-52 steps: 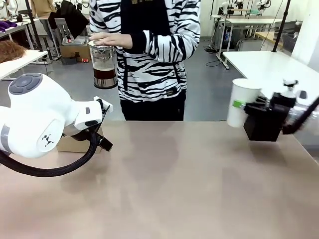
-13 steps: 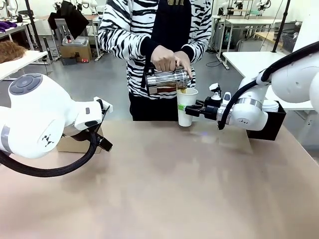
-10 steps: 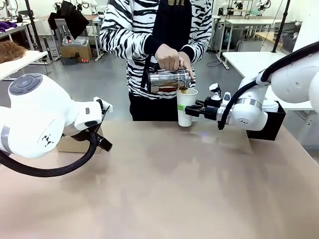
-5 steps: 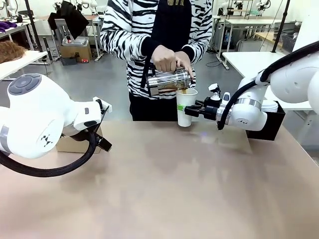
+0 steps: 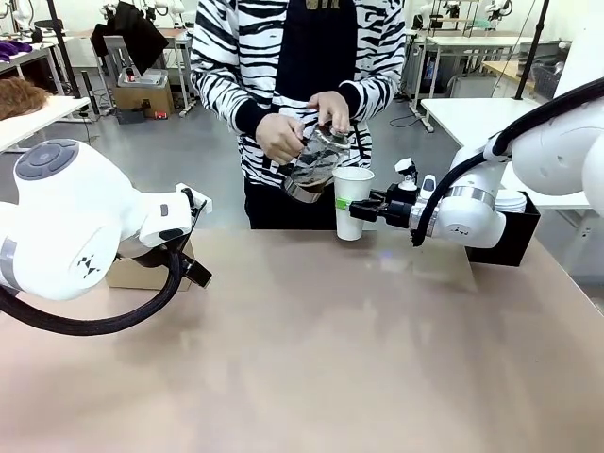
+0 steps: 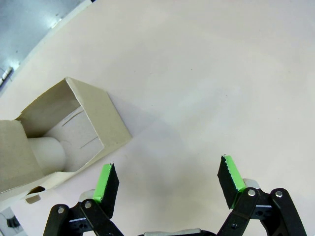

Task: Pour a drink into a cup and package it in a carrier.
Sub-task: When a person places the Paper Cup Lid on the 600 ml Paper Cup , lift the 600 ml Paper Cup.

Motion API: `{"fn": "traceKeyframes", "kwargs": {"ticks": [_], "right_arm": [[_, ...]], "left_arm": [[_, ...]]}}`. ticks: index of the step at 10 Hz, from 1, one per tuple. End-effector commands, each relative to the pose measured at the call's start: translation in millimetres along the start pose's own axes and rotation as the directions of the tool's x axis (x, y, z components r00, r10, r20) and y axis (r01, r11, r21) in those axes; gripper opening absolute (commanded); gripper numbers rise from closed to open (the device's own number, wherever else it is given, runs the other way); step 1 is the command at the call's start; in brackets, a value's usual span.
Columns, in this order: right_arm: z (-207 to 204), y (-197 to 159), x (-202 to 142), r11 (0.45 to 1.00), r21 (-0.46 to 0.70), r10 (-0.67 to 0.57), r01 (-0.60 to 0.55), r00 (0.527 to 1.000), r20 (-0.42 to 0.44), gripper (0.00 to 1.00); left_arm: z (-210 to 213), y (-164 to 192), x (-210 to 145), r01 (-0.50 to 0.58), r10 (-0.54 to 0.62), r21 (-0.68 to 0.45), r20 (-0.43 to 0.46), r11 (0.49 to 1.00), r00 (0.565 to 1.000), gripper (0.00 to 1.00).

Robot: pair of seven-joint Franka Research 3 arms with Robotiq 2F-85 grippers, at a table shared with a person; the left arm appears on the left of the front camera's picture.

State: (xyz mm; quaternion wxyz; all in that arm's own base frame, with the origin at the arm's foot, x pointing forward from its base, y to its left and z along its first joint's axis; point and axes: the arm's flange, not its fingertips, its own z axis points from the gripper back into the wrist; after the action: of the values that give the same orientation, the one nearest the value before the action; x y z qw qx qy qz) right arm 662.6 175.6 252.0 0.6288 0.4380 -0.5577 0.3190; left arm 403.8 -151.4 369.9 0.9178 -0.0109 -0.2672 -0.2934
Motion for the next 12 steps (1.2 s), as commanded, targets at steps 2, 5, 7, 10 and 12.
{"fn": "traceKeyframes", "kwargs": {"ticks": [2,5,7,10,12], "right_arm": [[-1.2,-0.2,1.5,1.000,-0.003,-0.005,0.005,1.000,-0.002,0.80],[-1.2,-0.2,1.5,1.000,-0.003,-0.005,0.005,1.000,-0.002,0.80],[-1.2,-0.2,1.5,1.000,-0.003,-0.005,0.005,1.000,-0.002,0.80],[-1.2,-0.2,1.5,1.000,-0.003,-0.005,0.005,1.000,-0.002,0.80],[-1.2,-0.2,1.5,1.000,-0.003,-0.005,0.005,1.000,-0.002,0.80]], "left_arm": [[0.5,-0.2,0.1,0.000,0.000,-0.002,0.002,1.000,1.000,1.00],[0.5,-0.2,0.1,0.000,0.000,-0.002,0.002,1.000,1.000,1.00],[0.5,-0.2,0.1,0.000,0.000,-0.002,0.002,1.000,1.000,1.00],[0.5,-0.2,0.1,0.000,0.000,-0.002,0.002,1.000,1.000,1.00],[0.5,-0.2,0.1,0.000,0.000,-0.002,0.002,1.000,1.000,1.00]]}}
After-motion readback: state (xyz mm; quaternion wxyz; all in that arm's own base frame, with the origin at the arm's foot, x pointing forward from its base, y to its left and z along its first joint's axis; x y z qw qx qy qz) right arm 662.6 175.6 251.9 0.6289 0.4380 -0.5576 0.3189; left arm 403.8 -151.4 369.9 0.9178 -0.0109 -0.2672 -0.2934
